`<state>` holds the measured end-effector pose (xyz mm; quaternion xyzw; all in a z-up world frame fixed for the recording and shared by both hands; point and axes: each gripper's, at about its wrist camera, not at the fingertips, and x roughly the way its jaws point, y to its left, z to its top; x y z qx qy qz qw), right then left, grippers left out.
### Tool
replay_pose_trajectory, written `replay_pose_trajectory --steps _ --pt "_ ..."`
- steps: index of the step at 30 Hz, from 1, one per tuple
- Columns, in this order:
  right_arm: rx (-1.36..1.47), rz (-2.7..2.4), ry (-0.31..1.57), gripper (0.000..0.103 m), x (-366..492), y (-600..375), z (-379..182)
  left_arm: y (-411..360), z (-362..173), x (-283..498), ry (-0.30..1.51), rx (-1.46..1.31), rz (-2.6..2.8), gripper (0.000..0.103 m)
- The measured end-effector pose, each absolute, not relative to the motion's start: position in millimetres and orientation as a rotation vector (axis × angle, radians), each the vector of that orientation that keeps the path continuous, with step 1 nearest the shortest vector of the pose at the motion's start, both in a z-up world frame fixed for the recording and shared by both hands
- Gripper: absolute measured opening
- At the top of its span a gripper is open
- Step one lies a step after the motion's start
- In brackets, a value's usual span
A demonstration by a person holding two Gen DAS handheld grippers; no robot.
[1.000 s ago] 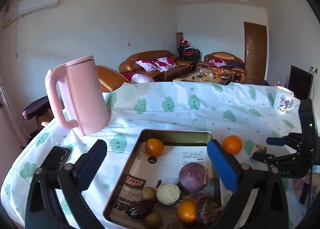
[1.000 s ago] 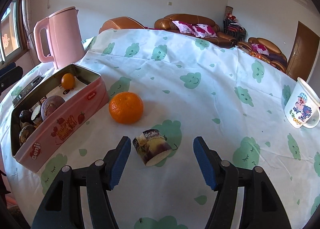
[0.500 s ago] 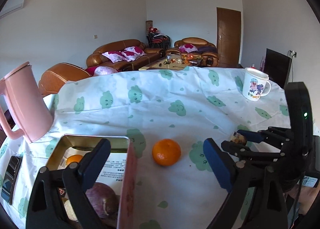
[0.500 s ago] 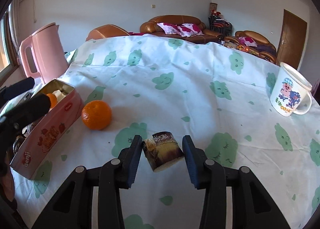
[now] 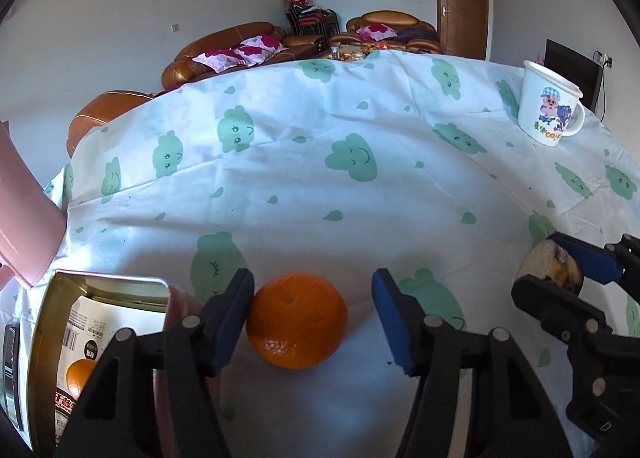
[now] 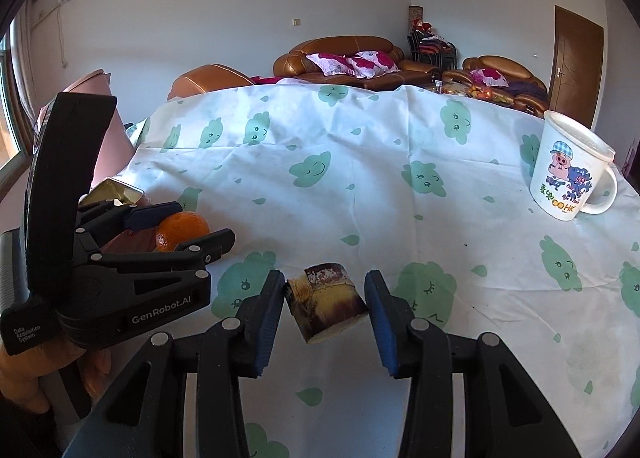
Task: Organize fruits
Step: 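Grasp the packaged snack cup with the right gripper while the left gripper grasps an orange, then carry the snack cup and orange over the pink tin with both grippers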
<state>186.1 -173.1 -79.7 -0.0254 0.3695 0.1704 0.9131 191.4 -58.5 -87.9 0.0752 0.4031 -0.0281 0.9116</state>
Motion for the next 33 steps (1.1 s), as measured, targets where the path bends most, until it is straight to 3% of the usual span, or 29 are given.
replay_pose_trajectory --steps 4,15,23,26,33 --pt "-0.046 0.356 0.762 0.044 187.1 -174.1 -80.1 -53.9 -82.2 183.6 0.796 0.124 -0.08 0.044" --pt "-0.048 0.351 0.739 0.044 183.8 -174.7 -77.9 -56.2 -83.1 180.8 0.807 0.124 -0.104 0.05" --pt "-0.01 0.365 0.733 0.044 183.3 -180.5 -76.6 -51.7 -82.1 173.2 0.792 0.102 -0.123 0.046" --pt "-0.013 0.363 0.732 0.044 183.4 -179.6 -76.5 -54.1 -83.4 172.8 0.8 0.123 -0.107 0.053" --pt "-0.004 0.363 0.714 0.044 181.0 -182.8 -74.8 -55.4 -81.7 166.3 0.792 0.116 -0.152 0.045"
